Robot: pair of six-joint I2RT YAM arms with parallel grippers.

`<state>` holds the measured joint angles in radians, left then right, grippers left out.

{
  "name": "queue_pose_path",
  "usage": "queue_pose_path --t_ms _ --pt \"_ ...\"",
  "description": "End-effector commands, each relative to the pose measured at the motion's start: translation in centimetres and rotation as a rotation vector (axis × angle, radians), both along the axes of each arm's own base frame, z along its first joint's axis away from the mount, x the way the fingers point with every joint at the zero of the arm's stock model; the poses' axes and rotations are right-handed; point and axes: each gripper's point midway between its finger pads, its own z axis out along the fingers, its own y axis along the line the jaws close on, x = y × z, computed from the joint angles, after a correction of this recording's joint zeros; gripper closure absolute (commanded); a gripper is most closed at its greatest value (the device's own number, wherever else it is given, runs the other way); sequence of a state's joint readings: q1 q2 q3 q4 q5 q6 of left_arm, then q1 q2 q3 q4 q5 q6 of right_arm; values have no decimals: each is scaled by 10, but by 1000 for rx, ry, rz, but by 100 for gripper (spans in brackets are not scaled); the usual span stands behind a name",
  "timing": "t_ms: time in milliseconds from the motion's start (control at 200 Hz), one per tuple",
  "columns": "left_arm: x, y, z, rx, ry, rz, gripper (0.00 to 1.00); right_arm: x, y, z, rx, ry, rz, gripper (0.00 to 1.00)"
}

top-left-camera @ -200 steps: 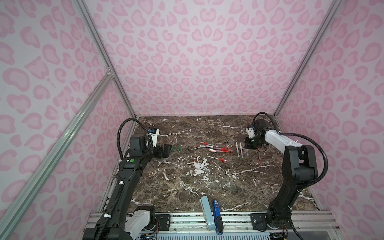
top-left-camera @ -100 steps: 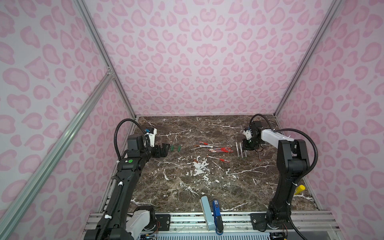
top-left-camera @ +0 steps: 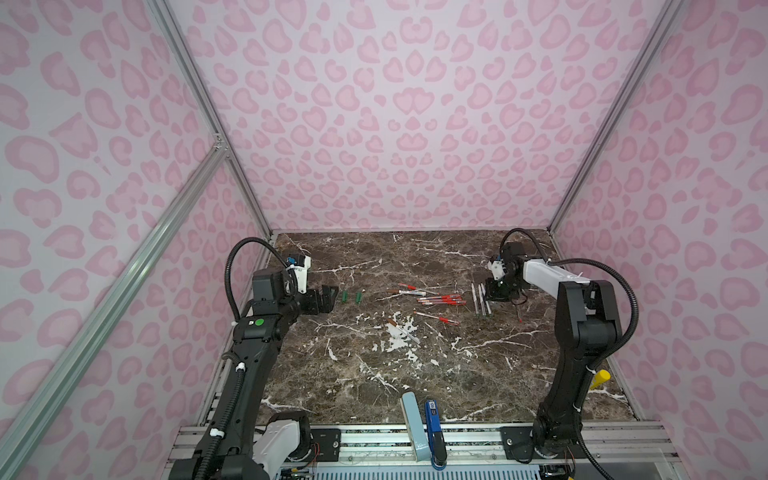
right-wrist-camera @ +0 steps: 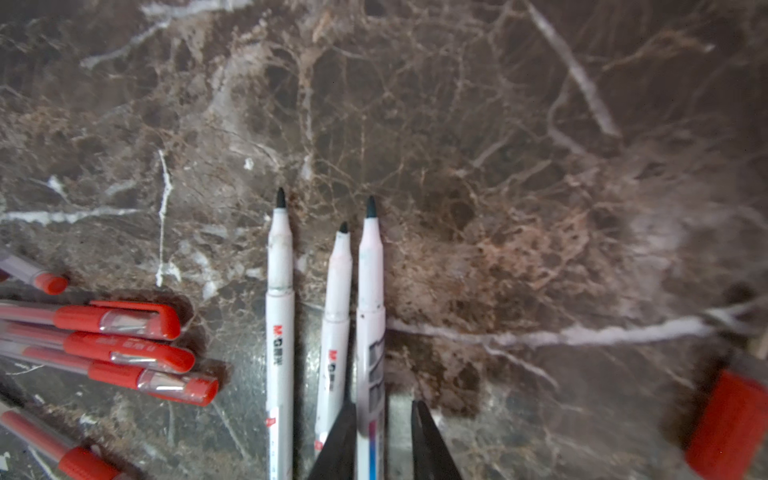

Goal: Open the pen caps
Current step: 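Move the right gripper over to the red-capped gel pens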

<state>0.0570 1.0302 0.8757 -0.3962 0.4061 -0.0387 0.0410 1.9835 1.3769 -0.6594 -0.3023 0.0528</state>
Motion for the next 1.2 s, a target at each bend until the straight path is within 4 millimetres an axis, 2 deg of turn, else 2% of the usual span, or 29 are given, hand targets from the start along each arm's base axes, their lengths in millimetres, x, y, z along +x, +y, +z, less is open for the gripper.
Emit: queue_pose_path --t_ms 0,155,255,345,440,540,745,965,1195 --pt "3 2 9 -3 -25 8 2 -5 1 11 2 -2 1 74" --pt "1 1 6 -14 -26 1 2 -9 2 36 7 -43 -4 74" --pt "3 3 10 -16 -32 12 2 -15 13 55 15 -88 21 72" --pt "2 0 8 -24 -38 0 2 -21 23 64 10 -101 45 72" --pt "3 4 9 -23 -27 17 2 -29 43 76 25 -122 91 71" --pt "3 2 12 -34 -40 11 2 -36 73 85 46 -167 192 62" --pt "4 3 13 -35 -34 15 2 -47 119 79 52 -135 328 59" --pt "4 5 12 -31 -30 21 2 -56 169 59 76 -80 387 58" --pt "4 4 12 -35 -31 18 2 -49 211 25 124 -27 392 55"
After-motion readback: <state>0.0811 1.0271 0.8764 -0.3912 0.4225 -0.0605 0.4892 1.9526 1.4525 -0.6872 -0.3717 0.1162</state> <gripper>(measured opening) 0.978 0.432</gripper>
